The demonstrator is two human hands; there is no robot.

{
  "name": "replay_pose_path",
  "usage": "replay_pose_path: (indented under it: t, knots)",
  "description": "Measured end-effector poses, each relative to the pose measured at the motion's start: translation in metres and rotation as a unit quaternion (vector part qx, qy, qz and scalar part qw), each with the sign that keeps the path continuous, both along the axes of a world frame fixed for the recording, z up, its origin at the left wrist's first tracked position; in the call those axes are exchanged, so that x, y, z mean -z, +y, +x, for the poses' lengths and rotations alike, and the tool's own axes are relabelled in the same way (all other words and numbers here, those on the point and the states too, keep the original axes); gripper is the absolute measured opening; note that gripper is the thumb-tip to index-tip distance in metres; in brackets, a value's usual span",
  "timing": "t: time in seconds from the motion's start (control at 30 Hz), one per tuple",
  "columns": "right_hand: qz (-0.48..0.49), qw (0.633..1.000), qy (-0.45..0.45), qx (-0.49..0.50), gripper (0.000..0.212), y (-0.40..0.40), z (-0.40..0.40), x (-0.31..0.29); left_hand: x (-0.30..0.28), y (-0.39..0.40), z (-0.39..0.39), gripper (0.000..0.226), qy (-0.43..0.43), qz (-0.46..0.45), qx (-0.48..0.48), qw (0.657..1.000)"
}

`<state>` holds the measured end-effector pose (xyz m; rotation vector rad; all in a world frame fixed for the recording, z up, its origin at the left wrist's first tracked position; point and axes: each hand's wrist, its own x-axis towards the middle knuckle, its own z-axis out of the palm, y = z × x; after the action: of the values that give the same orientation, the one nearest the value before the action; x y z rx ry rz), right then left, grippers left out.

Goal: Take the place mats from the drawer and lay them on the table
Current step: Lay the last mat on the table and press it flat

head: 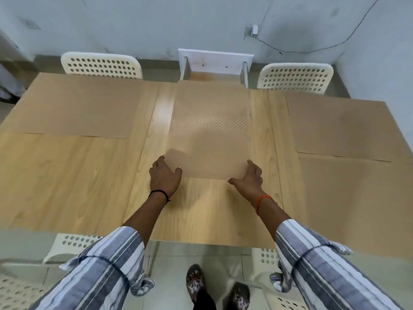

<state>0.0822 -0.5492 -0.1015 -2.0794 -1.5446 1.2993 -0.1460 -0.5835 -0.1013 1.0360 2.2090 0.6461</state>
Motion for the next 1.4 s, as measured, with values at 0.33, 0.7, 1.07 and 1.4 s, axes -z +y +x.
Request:
replay_pose_path:
  t: [0.33, 0.7, 1.07, 1.4]
  knots:
    - [-0.049, 0.987, 0.111, 0.107, 0.088, 0.025, 0.016, 0.012, 0.012, 0.034, -0.030, 0.039, -0.168, -0.008, -0.133, 0.977]
    - [-0.059, 0.980, 0.124, 0.144, 0.063, 0.032, 0.016, 0.017, 0.001, 0.054, -0.035, 0.013, -0.316, -0.053, -0.202, 0.925]
    - [-0.049, 0.978, 0.132, 0.157, 0.055, 0.033, 0.018, 0.019, -0.006, 0.055, -0.044, 0.031, -0.353, -0.035, -0.186, 0.916]
    - [-0.061, 0.984, 0.100, 0.133, 0.040, 0.037, 0.018, 0.021, -0.005, 0.042, -0.053, 0.014, -0.115, 0.011, -0.044, 0.992]
